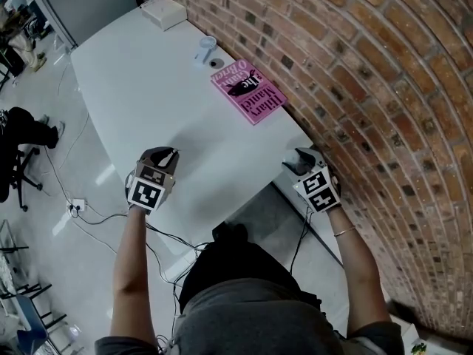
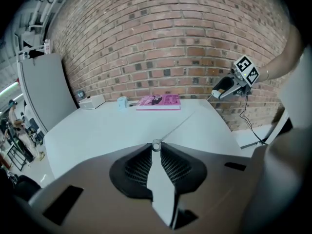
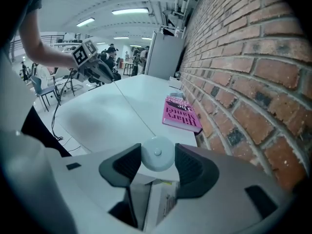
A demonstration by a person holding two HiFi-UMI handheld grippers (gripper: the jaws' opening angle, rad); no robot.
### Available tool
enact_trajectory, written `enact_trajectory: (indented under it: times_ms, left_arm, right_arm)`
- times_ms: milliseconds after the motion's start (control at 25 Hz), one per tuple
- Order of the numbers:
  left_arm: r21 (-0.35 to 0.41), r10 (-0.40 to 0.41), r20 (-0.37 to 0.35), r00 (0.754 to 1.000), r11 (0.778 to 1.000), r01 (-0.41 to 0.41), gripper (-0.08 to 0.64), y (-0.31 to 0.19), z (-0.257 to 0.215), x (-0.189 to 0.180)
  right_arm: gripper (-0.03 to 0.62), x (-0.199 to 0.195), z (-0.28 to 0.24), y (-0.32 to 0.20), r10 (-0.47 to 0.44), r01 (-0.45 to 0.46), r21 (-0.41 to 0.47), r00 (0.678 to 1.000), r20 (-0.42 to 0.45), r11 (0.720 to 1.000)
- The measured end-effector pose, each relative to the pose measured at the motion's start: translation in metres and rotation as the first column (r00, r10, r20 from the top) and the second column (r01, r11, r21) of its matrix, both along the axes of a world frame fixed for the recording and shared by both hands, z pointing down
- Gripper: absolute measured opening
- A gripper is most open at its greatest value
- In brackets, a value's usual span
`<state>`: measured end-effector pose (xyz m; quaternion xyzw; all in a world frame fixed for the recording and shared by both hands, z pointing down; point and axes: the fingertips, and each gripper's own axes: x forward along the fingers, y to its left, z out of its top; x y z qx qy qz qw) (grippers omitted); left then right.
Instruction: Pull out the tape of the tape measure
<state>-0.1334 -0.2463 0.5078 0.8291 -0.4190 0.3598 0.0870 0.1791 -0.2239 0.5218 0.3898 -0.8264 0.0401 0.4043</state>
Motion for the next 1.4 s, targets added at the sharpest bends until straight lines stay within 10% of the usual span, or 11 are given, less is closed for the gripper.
enact_trajectory:
  times_ms: [1400]
  left_arm:
    - [-0.063,-0.042,0.014,0.999,0.997,0.043,0.069,-0.030,0.032,0.010]
  right_arm:
    - [0.222,-0.028,0.023,-0.048,0.016,-0.015,-0.040,1.000,0.023,0.999]
